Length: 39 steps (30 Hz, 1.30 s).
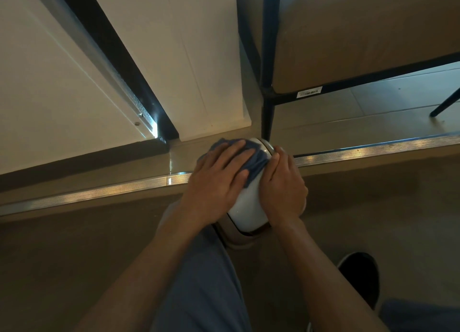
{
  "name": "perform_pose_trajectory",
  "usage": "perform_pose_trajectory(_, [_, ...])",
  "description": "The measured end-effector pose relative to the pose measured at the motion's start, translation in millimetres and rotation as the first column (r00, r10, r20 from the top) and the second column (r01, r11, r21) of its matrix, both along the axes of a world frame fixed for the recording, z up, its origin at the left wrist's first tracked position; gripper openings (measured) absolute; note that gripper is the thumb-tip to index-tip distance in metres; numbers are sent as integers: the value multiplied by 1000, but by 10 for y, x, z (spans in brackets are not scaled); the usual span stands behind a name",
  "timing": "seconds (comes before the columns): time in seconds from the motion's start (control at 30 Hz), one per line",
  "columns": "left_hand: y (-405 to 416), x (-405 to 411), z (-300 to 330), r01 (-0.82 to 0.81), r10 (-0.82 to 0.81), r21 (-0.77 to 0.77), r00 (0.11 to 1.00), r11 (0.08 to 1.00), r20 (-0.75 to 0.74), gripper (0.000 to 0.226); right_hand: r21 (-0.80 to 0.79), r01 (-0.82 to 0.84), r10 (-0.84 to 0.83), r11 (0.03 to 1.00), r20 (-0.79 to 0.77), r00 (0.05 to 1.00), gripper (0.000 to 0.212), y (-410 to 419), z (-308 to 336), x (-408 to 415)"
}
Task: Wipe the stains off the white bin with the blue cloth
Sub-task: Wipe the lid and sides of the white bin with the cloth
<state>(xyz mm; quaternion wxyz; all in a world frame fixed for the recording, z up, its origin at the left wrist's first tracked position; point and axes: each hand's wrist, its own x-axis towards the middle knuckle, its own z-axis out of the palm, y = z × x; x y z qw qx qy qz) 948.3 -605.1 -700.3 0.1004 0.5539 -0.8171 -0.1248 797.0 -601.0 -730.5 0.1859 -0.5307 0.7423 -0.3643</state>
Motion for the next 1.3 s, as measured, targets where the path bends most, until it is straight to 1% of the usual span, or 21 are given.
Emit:
perform_pose_trajectory(0.07, [41,175,-8,-70,73,40,994,997,-84,51,3,-11,11,1000,3,1000,42,5,-5,-3])
perform_pose_trajectory(0.13, [-53,159,39,-189,213,146,962,971,-171,45,5,-5,5,1000,10,1000,42,-2,-10,-7])
perform_pose_trajectory(0.2, [-290,4,100,-326,390,307,904,894,-174,41,10,3,-3,1000,10,1000,42,0,-11,-4])
perform_pose_trajectory(0.23, [-402,-107,143,-360,429,346,891,866,-148,41,11,4,-4,1000,8,1000,42,-1,-12,-1])
perform_pose_trajectory(0.3, [-511,-335,192,-329,373,307,923,893,-94,43,10,7,-7,1000,-2,1000,43,-9,-20,1])
perform_pose_trajectory(0.37, [-455,-488,165,-234,246,206,969,950,-33,46,2,9,-9,1000,-22,1000,43,-14,-36,11])
perform_pose_trajectory(0.43, [-281,-478,99,-128,124,81,991,988,57,50,-3,18,-18,1000,-41,999,44,-28,-53,16])
perform_pose_trajectory(0.47, [-168,-412,72,-77,75,28,994,997,75,53,-6,22,-22,1000,-46,999,44,-30,-58,13])
perform_pose_trajectory(0.53, [16,-189,12,-23,24,-28,999,999,41,57,-12,22,-22,1000,-42,999,41,-23,-48,8])
perform_pose_trajectory(0.6, [92,42,-19,-75,76,21,996,997,-45,56,-7,12,-12,1000,-35,999,41,-13,-32,4])
perform_pose_trajectory(0.7, [-96,75,18,-253,288,194,940,948,-181,47,5,10,-10,1000,-17,1000,42,-11,-11,1])
perform_pose_trajectory(0.73, [-217,0,43,-311,368,264,907,913,-205,44,10,9,-9,1000,-12,1000,42,-12,-8,2])
perform_pose_trajectory(0.77, [-337,-97,77,-356,429,320,882,878,-196,42,14,7,-6,1000,-7,1000,43,-9,-2,5])
perform_pose_trajectory(0.8, [-423,-204,123,-379,453,343,875,860,-169,42,15,6,-6,1000,-3,1000,43,-8,-1,6])
perform_pose_trajectory(0.87, [-480,-400,158,-345,389,290,914,893,-112,44,10,10,-10,1000,-5,1000,43,-16,-8,3])
perform_pose_trajectory(0.93, [-368,-510,119,-232,241,157,970,960,-41,47,2,-4,4,1000,-20,1000,45,-28,-30,6])
perform_pose_trajectory(1.0, [-163,-457,65,-107,107,34,994,994,21,51,-11,-20,20,1000,-42,999,49,-35,-56,5])
perform_pose_trajectory(1.07, [4,-265,21,-54,54,-26,999,998,-8,55,-25,-7,6,1000,-36,999,51,-20,-51,9])
perform_pose_trajectory(1.17, [4,32,19,-114,122,86,988,990,-96,54,-32,5,-5,999,-13,1000,44,1,-26,13])
perform_pose_trajectory(1.23, [-153,26,48,-215,244,190,959,958,-146,48,-27,-3,3,1000,-13,1000,43,0,-26,1])
perform_pose_trajectory(1.3, [-384,-135,110,-309,368,304,915,901,-162,43,-14,-3,3,1000,0,1000,42,-6,-16,-7])
